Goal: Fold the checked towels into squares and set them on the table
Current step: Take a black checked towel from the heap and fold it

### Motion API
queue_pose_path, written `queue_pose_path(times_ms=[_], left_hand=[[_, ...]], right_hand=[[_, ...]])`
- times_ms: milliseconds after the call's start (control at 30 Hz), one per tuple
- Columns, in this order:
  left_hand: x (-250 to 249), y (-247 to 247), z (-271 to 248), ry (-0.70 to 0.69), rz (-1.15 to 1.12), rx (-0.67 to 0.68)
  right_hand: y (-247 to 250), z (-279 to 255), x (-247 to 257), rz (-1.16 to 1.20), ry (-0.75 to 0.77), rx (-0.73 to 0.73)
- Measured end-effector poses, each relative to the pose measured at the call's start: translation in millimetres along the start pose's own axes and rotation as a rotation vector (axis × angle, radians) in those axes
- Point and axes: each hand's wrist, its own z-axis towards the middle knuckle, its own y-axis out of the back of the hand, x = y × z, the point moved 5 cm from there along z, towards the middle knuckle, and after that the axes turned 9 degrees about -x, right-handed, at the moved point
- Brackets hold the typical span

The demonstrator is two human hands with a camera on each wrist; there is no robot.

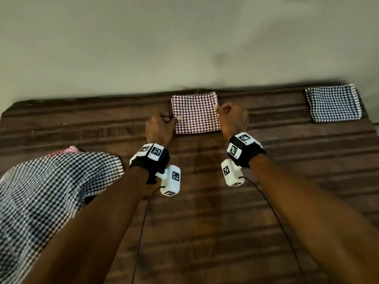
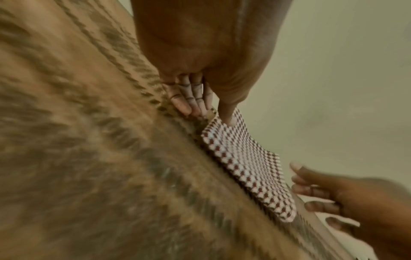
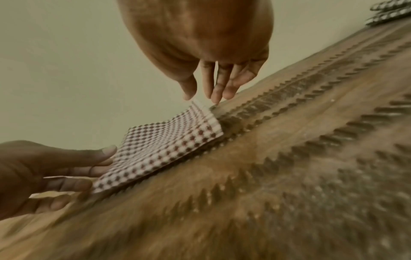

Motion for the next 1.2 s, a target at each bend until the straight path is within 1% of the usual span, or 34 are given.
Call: queue_pose_path(times_ms=[67, 133, 167, 233, 267, 333, 400, 500, 600, 633, 700, 800, 900, 1000, 1067, 1133, 1200], left_hand=[[13, 22, -16, -0.021, 0.023, -0.007], [35, 47, -34, -0.033, 0.052, -0.002], [48, 59, -43, -0.040, 0.063, -0.004], [75, 88, -63, -0.053, 0.097, -0.009], [89, 108, -74, -0.053, 0.107, -0.017], [108, 139, -90, -0.077, 0.127, -0.042], [128, 178, -105, -0.106, 0.155, -0.094], [156, 222, -128, -0.108, 0.213, -0.164], [181, 259, -157, -0.104, 0.316, -0.211], [188, 265, -165, -0.125, 0.364, -0.216], [203, 274, -178, -0.181, 0.448, -0.191], [217, 276, -186, -0.237, 0.519, -0.133], [214, 280, -184, -0.249, 0.497, -0.156], [203, 288, -181, -0.223, 0.443, -0.195], [199, 294, -181, -0.197, 0.439, -0.197], [199, 297, -179, -0.177, 0.453, -0.166], [201, 297, -178, -0.183, 0.477, -0.087]], right_hand=[[7, -24, 18, 0.057, 0.066, -0.067], [3, -61, 39, 0.136, 0.139, -0.036], [-3, -82, 49, 0.164, 0.169, 0.022], [-22, -132, 70, 0.193, 0.222, 0.199], [-33, -163, 81, 0.183, 0.255, 0.301], [-51, -212, 99, 0.134, 0.335, 0.459], [-63, -260, 116, 0.113, 0.414, 0.554], [-73, -314, 131, 0.083, 0.460, 0.640], [-78, -357, 141, 0.029, 0.531, 0.673], [-80, -366, 143, 0.014, 0.554, 0.680], [-82, -382, 147, -0.020, 0.583, 0.702], [-84, -394, 151, -0.035, 0.608, 0.705], [-81, -403, 155, -0.038, 0.654, 0.657], [-71, -408, 164, -0.031, 0.735, 0.581], [-65, -412, 172, -0.025, 0.778, 0.535], [-64, -413, 179, -0.041, 0.804, 0.519], [-66, -415, 183, -0.064, 0.813, 0.518]])
